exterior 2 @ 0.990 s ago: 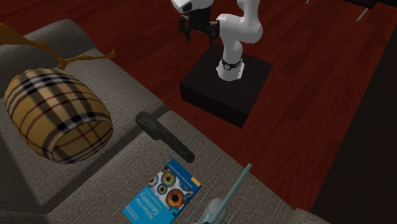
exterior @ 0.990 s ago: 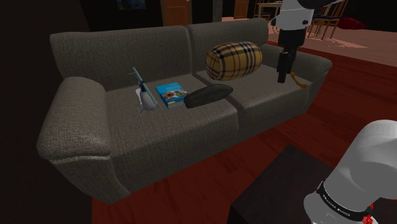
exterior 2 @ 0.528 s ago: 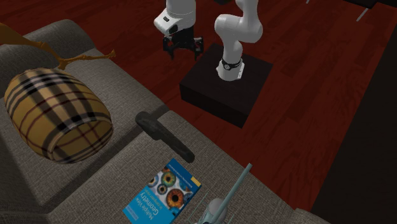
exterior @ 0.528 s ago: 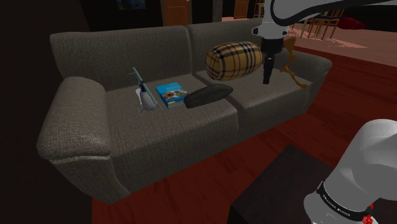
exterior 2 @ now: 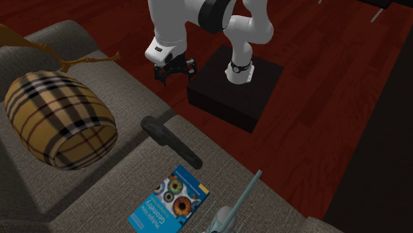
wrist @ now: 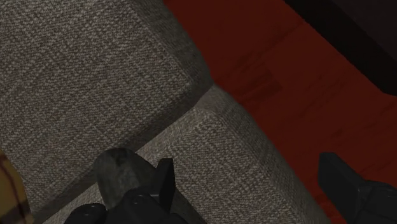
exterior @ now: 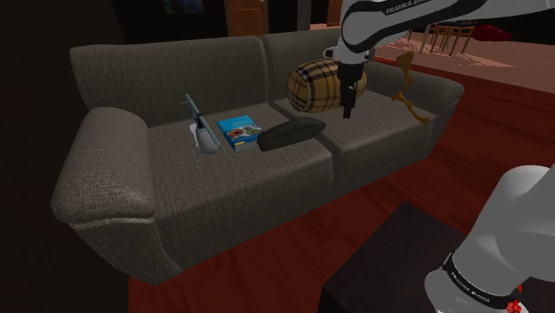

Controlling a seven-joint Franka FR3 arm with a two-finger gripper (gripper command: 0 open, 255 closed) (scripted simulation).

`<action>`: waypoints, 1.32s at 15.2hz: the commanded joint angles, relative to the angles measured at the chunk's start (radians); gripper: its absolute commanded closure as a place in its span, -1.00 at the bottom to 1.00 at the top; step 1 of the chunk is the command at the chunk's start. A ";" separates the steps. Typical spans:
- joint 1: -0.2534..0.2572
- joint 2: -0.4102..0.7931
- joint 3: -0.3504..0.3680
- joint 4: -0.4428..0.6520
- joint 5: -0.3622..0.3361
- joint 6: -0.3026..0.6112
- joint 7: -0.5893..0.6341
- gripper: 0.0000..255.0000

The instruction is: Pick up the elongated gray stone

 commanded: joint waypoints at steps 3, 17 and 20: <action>0.023 0.148 -0.022 0.103 0.053 0.069 -0.163 -1.00; 0.024 0.516 0.031 0.400 0.210 0.183 -0.540 -1.00; 0.023 0.527 0.032 0.375 0.215 0.219 -0.543 -1.00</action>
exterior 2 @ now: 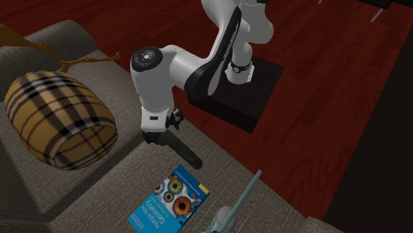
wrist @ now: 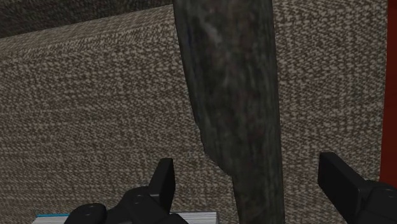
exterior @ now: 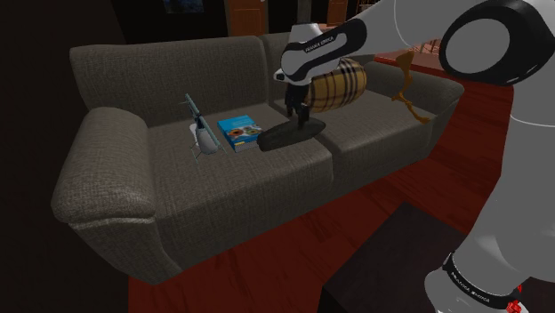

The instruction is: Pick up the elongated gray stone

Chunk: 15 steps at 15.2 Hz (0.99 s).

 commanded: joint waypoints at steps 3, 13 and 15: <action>-0.001 0.010 0.001 -0.023 0.004 0.033 -0.004 -1.00; -0.001 0.010 0.001 -0.023 0.004 0.033 -0.004 1.00; -0.001 0.002 0.000 -0.007 0.001 0.009 -0.002 1.00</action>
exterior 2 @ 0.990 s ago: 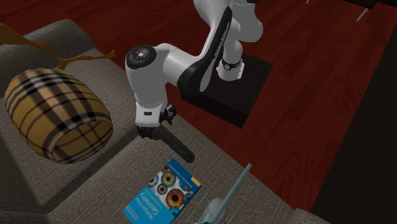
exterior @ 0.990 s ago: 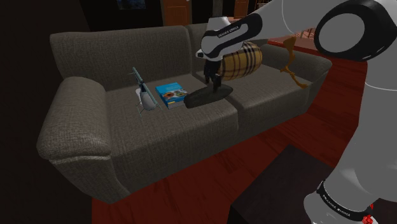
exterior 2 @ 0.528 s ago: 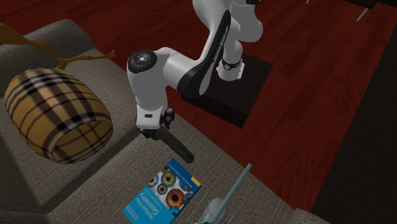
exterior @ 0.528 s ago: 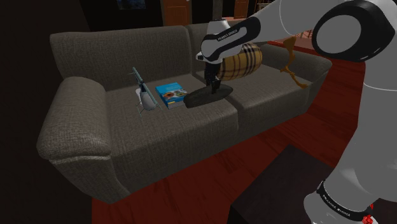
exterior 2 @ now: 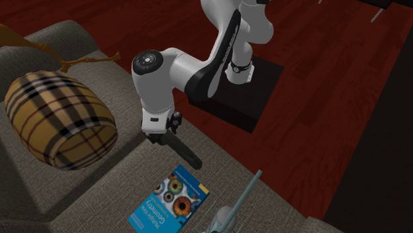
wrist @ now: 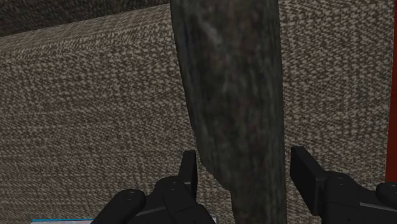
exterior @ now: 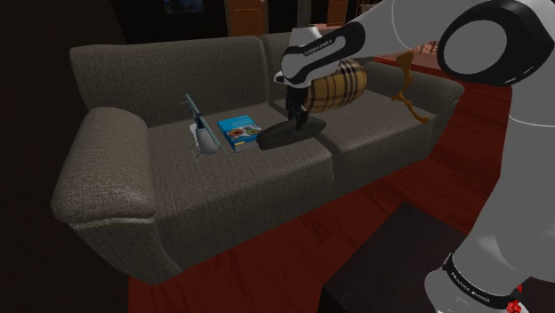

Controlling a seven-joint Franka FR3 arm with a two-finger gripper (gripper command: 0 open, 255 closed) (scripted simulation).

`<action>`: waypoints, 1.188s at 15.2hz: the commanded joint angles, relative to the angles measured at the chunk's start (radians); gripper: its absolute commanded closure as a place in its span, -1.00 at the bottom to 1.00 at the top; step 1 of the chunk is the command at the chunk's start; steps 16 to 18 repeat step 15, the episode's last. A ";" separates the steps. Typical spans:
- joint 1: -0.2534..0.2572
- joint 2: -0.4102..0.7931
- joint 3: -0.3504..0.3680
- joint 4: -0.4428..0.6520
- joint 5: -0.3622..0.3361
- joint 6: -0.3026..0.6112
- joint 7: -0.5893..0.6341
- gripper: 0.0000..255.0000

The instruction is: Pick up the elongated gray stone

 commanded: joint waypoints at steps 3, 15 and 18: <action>0.001 -0.017 -0.002 0.030 -0.006 -0.045 0.003 1.00; 0.000 -0.041 -0.006 0.134 -0.015 -0.173 0.009 1.00; 0.000 -0.041 -0.006 0.134 -0.015 -0.173 0.009 1.00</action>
